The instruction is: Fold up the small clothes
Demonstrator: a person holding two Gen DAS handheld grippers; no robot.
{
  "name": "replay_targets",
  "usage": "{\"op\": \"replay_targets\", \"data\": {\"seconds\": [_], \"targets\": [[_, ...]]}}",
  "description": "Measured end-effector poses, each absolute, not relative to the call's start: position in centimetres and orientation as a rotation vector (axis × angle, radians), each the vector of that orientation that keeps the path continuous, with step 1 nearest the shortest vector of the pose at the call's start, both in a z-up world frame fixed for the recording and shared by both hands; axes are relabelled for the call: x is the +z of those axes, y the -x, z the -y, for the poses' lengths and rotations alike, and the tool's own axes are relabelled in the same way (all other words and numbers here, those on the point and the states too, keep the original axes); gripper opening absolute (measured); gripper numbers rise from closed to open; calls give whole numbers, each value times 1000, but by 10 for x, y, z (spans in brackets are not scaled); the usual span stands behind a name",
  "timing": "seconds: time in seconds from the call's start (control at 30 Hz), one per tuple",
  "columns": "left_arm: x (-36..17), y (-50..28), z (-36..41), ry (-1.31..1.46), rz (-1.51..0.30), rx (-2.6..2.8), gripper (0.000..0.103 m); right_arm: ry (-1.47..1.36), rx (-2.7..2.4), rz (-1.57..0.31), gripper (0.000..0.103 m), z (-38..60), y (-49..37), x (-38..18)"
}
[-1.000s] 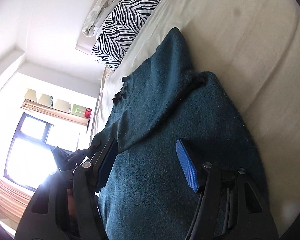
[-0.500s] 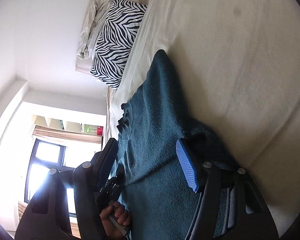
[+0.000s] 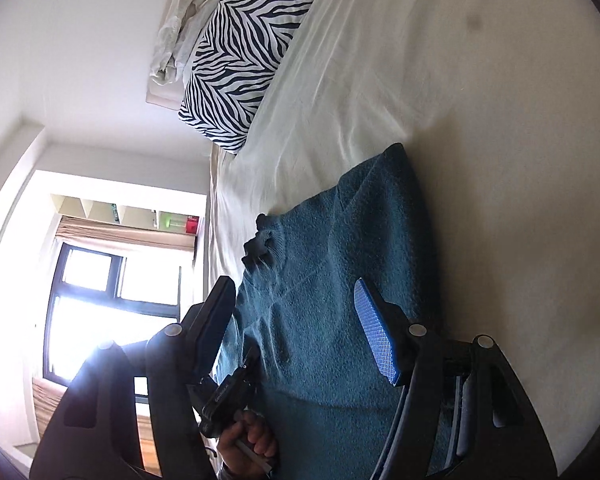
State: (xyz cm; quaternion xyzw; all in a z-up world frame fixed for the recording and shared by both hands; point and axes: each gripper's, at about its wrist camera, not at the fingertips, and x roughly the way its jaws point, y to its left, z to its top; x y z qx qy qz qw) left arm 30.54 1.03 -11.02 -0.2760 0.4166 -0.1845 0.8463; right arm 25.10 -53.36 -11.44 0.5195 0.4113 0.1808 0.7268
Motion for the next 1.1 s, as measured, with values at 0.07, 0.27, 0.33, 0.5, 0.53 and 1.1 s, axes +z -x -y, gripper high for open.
{"op": "replay_targets", "data": {"seconds": [0.07,0.27,0.33,0.5,0.53,1.1], "targets": [[-112,-305,-11,587,-875,-392,12,-1132,336,-936,61,537,-269,-129],[-114,-305,-13,595,-868,-395,13,-1225,345,-884,60,556,-291,-139],[-114,-305,-13,598,-867,-396,13,-1172,374,-918,60,547,-282,-136],[-114,-305,-13,598,-866,-396,13,-1121,452,-977,60,523,-225,-134],[-113,-305,-13,599,-866,-396,13,-1108,455,-968,60,522,-214,-133],[-65,-161,-200,1034,-553,-118,83,-1081,487,-886,62,472,-72,-103]]}}
